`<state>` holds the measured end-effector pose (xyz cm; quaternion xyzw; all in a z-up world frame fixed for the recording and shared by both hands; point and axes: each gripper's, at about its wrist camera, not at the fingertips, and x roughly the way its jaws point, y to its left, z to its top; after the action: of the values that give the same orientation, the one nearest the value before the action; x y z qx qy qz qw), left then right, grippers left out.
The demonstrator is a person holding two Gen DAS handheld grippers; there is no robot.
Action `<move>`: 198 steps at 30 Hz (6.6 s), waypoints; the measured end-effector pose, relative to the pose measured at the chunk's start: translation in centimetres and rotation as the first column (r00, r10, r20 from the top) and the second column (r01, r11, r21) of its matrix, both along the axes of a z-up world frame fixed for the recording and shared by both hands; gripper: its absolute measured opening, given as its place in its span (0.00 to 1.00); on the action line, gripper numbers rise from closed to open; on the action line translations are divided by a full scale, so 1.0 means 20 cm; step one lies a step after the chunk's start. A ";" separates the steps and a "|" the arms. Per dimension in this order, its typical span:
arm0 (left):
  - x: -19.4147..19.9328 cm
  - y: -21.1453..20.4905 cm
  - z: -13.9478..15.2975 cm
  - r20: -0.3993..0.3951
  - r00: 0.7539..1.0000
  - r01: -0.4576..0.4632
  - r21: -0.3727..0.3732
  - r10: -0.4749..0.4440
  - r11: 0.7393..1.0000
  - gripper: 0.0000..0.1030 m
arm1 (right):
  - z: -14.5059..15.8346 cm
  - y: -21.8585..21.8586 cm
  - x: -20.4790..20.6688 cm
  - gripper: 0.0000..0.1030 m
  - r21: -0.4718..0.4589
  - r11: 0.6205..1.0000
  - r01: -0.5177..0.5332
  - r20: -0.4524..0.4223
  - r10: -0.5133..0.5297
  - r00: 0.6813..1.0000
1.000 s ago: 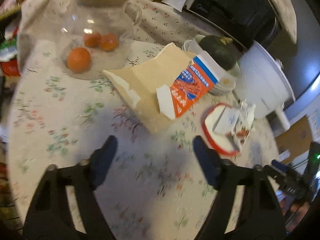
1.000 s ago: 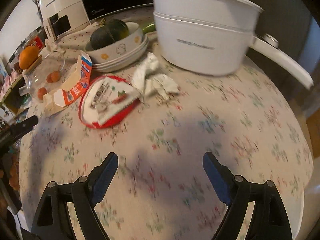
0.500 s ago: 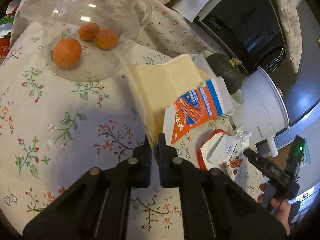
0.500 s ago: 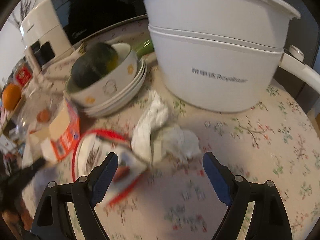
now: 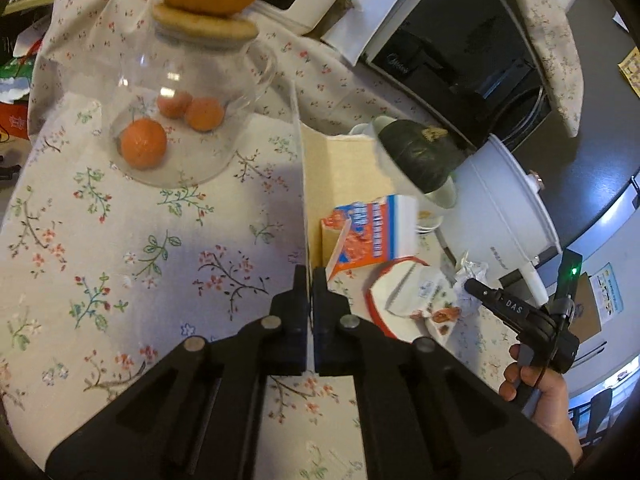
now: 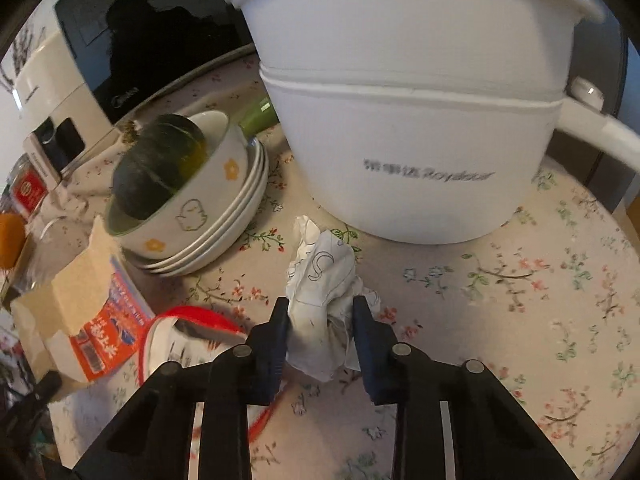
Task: Collect trash
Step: 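Grasp the orange-printed milk carton with the left gripper while the right gripper grasps the crumpled white paper, then carry the milk carton and white paper over the white bin with both grippers, then open both grippers to drop the carton and paper into the bin, then move both grippers back over the table toward the red-rimmed snack bag, then grasp the white packet with the right gripper while the left gripper grasps the red-rimmed bag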
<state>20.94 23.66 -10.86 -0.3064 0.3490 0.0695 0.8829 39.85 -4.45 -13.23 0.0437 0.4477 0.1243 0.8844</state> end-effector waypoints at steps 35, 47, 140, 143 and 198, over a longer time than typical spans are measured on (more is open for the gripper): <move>-0.75 -0.51 0.36 0.053 0.982 0.179 -0.003 -0.179 0.984 0.02 | 0.40 -0.66 -1.00 0.29 -0.033 0.998 -0.052 -0.019 0.052 0.998; -0.67 -0.79 0.36 0.027 0.941 0.337 0.000 -0.337 0.942 0.02 | 0.41 -0.87 -1.07 0.29 -0.055 0.998 -0.025 -0.056 0.022 0.998; -0.38 -0.52 0.09 -0.201 0.970 0.191 0.292 -0.135 0.937 0.86 | 0.22 -0.74 -0.72 0.79 -0.042 0.998 0.037 -0.122 -0.042 0.992; -0.36 -0.43 0.07 -0.217 0.973 0.143 0.289 -0.081 0.946 0.86 | 0.23 -0.56 -0.63 0.79 -0.034 0.999 -0.014 -0.103 0.010 0.995; -0.06 -0.42 -0.17 -0.129 0.970 0.210 0.000 -0.209 0.978 0.37 | 0.27 -0.54 -0.71 0.08 0.080 0.987 -0.137 -0.080 0.143 0.987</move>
<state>19.71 15.27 -14.28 -0.2567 0.4348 -0.0021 0.8632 25.66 -15.35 -7.79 0.0504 0.4820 0.2007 0.8514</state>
